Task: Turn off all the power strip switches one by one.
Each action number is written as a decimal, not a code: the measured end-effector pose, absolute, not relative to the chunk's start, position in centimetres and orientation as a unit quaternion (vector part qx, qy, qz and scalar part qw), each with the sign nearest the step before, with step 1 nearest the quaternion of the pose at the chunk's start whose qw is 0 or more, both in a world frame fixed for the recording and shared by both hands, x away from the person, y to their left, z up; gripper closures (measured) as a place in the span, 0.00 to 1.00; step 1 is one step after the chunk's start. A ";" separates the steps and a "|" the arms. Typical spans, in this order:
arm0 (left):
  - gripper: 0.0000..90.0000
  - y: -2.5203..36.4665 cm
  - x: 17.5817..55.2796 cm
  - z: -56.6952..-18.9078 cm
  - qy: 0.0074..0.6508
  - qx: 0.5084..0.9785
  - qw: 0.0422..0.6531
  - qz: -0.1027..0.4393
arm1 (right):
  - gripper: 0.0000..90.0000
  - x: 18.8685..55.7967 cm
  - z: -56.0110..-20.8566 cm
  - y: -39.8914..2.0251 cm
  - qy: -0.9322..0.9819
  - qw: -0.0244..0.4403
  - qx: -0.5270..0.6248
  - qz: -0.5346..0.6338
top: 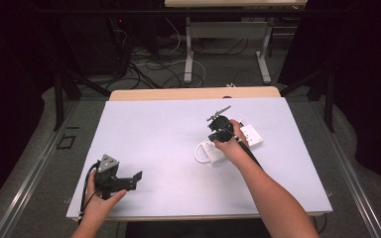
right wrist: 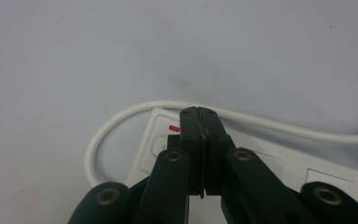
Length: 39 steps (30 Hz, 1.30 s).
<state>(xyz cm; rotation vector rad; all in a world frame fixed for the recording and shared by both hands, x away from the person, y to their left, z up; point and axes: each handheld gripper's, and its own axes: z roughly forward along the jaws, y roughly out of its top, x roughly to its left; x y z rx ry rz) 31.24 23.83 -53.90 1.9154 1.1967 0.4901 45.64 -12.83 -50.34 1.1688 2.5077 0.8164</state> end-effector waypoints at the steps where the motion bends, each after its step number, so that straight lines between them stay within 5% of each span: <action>1: 0.01 23.9 31.2 -53.9 0.471 0.761 0.400 0.195 | 1.00 45.7 -50.7 -12.7 0.858 0.128 0.399 0.296; 15: 0.01 23.8 31.2 -53.9 0.473 0.761 0.401 0.193 | 1.00 45.6 -51.6 -12.1 0.862 0.098 0.413 0.277; 39: 0.01 23.7 31.2 -53.9 0.473 0.760 0.401 0.192 | 1.00 45.3 -52.0 -11.9 0.860 0.114 0.418 0.270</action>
